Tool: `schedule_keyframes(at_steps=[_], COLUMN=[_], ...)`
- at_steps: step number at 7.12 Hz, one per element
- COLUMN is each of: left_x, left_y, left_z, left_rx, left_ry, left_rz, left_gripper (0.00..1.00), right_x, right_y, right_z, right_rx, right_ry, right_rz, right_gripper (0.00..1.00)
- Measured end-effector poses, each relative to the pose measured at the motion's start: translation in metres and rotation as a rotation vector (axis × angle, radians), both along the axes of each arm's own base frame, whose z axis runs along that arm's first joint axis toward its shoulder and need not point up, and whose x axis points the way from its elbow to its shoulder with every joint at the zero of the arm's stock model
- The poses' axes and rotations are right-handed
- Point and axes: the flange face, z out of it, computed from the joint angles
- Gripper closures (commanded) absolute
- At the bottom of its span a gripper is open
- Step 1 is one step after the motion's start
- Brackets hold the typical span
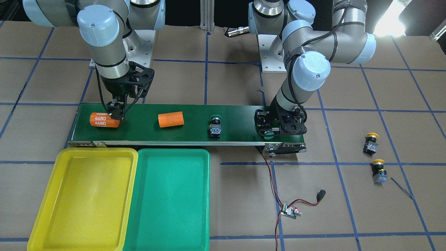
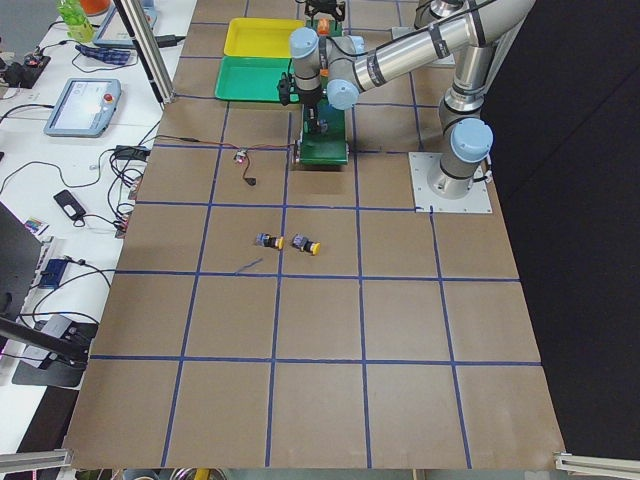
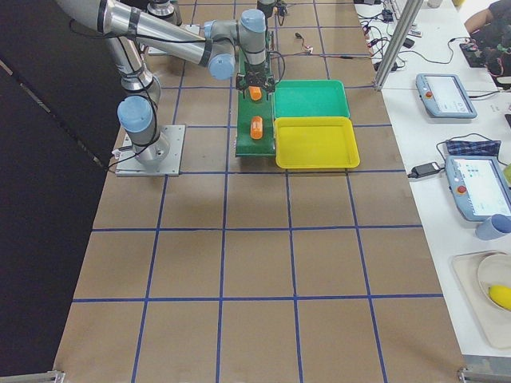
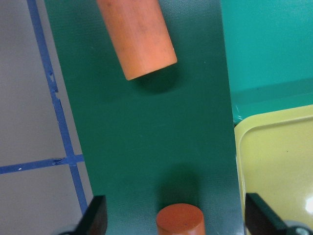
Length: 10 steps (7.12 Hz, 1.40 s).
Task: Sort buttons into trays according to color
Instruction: 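Place the black push-button on the conveyor with the left gripper, then return the left gripper to the pile while the right gripper grasps the orange cylinder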
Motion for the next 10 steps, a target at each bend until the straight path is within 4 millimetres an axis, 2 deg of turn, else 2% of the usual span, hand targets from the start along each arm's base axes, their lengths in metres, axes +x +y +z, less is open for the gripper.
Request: schedule_keyframes(at_steps=[2,3,4,7,9,10], left_x=[0.001,0.009,0.038,0.187,0.272,0.302], left_y=[0.0,-0.006,-0.022,-0.078,-0.115,-0.129], left_z=[0.002,0.01,0.021,0.04,0.019,0.004], left_rx=[-0.002,-0.02,-0.044,-0.088,-0.069,-0.062], left_ry=[0.0,-0.001,-0.001,-0.003,-0.016,-0.016], left_rz=[-0.001,-0.01,-0.022,-0.041,-0.057,-0.099], left_gripper=[0.0,0.0,0.0,0.0,0.0,0.0], right_x=[0.0,0.0,0.0,0.001,0.004,0.005], right_y=[0.001,0.002,0.005,0.007,0.007,0.006], right_z=[-0.001,-0.004,-0.007,-0.01,-0.01,-0.009], right_rx=[0.004,0.009,0.015,0.014,0.011,0.005], right_ry=[0.001,0.001,0.001,-0.004,-0.028,-0.038], right_rz=[0.0,0.0,0.001,-0.004,-0.054,-0.147], right_gripper=[0.0,0.0,0.0,0.0,0.0,0.0])
